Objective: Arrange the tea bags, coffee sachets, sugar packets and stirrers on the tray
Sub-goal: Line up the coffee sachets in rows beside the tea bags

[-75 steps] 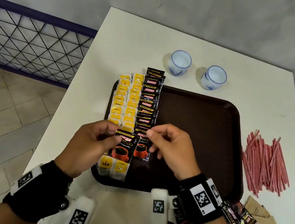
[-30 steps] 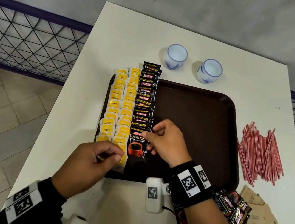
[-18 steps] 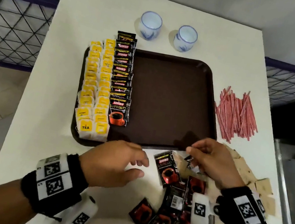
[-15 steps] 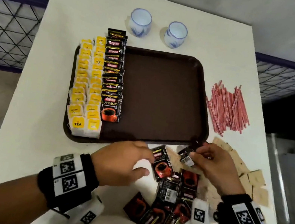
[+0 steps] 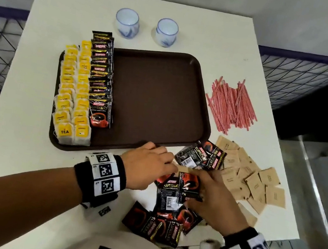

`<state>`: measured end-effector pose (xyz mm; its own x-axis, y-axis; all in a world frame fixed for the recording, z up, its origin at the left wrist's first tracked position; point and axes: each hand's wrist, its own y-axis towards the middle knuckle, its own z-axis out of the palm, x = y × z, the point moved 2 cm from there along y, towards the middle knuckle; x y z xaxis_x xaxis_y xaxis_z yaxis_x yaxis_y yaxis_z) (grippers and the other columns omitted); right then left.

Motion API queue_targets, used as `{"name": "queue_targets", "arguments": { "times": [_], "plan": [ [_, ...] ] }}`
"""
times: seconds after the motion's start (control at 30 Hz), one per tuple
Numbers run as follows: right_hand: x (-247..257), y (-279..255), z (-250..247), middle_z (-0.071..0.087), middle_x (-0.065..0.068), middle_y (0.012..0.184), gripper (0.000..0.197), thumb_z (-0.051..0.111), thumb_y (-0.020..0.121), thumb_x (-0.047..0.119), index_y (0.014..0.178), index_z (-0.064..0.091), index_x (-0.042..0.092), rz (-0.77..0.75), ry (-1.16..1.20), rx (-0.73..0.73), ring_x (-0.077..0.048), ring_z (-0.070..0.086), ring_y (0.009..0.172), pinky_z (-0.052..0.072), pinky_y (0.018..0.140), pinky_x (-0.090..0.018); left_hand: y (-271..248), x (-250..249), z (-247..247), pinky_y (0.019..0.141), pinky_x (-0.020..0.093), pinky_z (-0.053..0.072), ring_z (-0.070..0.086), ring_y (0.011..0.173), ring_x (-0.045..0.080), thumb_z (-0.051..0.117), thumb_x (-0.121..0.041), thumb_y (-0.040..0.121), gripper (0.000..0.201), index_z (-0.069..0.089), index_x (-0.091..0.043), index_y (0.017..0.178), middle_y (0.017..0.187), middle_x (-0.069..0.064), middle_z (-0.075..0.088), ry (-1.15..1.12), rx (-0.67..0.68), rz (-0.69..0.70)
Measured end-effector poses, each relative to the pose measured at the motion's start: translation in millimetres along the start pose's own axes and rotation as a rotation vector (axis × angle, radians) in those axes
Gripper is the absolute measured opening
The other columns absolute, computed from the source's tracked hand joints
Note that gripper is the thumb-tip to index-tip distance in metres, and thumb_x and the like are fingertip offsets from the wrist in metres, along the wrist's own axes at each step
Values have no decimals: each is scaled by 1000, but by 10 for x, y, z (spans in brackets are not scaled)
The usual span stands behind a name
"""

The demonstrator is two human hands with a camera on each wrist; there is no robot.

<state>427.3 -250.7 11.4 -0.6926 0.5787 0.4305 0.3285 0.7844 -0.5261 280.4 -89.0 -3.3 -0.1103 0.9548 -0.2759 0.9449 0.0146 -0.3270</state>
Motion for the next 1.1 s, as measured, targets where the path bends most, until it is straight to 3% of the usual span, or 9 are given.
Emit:
{"name": "queue_targets", "arguments": {
  "times": [0.07,0.23,0.4,0.57,0.67,0.77,0.9,1.0,1.1],
  "plan": [
    [5,32,60,33,11,114,81,85,72,31,139,41,38,-4,-18,-34,-13,57,96,51,90,-27,-15,22,10,95,37,36,47,114,19,68,-17,78,66,44,-31,137,122,-7,48,0,-13,-28],
    [58,101,64,34,13,109,53,84,72,24,112,49,28,-31,-10,-130,-9,52,89,38,75,-19,-40,-23,-49,98,39,39,53,108,16,59,-28,77,60,45,-33,135,117,-9,49,-96,-38,38],
    [40,178,8,62,9,94,35,74,81,12,96,46,27,-6,108,-152,-13,63,82,52,70,-33,-11,-138,-61,104,43,41,44,123,18,73,-29,75,65,48,-30,135,135,-8,42,-143,134,228],
    [-28,204,-170,60,24,103,60,74,85,8,127,51,44,-6,395,-122,9,58,95,46,81,-12,35,-173,-4,92,48,51,47,125,21,78,-29,75,64,50,-30,132,157,-11,28,-42,263,334],
    [-42,222,-228,63,21,115,63,74,84,4,124,59,50,-33,529,-126,5,62,99,49,87,-15,59,-177,-11,95,47,50,49,127,23,77,-31,79,63,48,-28,135,157,-8,31,-26,286,322],
    [-37,234,-218,67,6,95,44,72,85,0,109,67,37,-6,651,-168,-6,65,78,58,68,-24,70,-189,4,93,48,50,51,120,23,78,-40,76,69,46,-27,136,143,-5,44,-14,255,328],
    [-35,275,-224,67,-6,79,18,71,85,-5,90,58,8,10,791,-224,-15,67,64,55,53,-28,55,-198,39,90,49,51,54,114,25,78,-29,72,80,36,-26,139,130,1,50,-44,249,288],
    [-70,329,-232,66,-9,74,18,74,83,-1,82,57,4,21,758,-249,-13,67,64,56,60,-26,8,-159,53,95,45,49,53,117,24,78,-30,75,83,33,-24,144,133,1,49,-86,230,236],
    [-45,359,-250,73,-4,90,22,67,88,-4,94,68,17,-4,845,-191,-16,72,84,57,75,-33,-98,-43,-3,99,40,46,52,114,22,74,-32,82,62,45,-25,136,126,-3,50,-182,134,154]
  ]
}}
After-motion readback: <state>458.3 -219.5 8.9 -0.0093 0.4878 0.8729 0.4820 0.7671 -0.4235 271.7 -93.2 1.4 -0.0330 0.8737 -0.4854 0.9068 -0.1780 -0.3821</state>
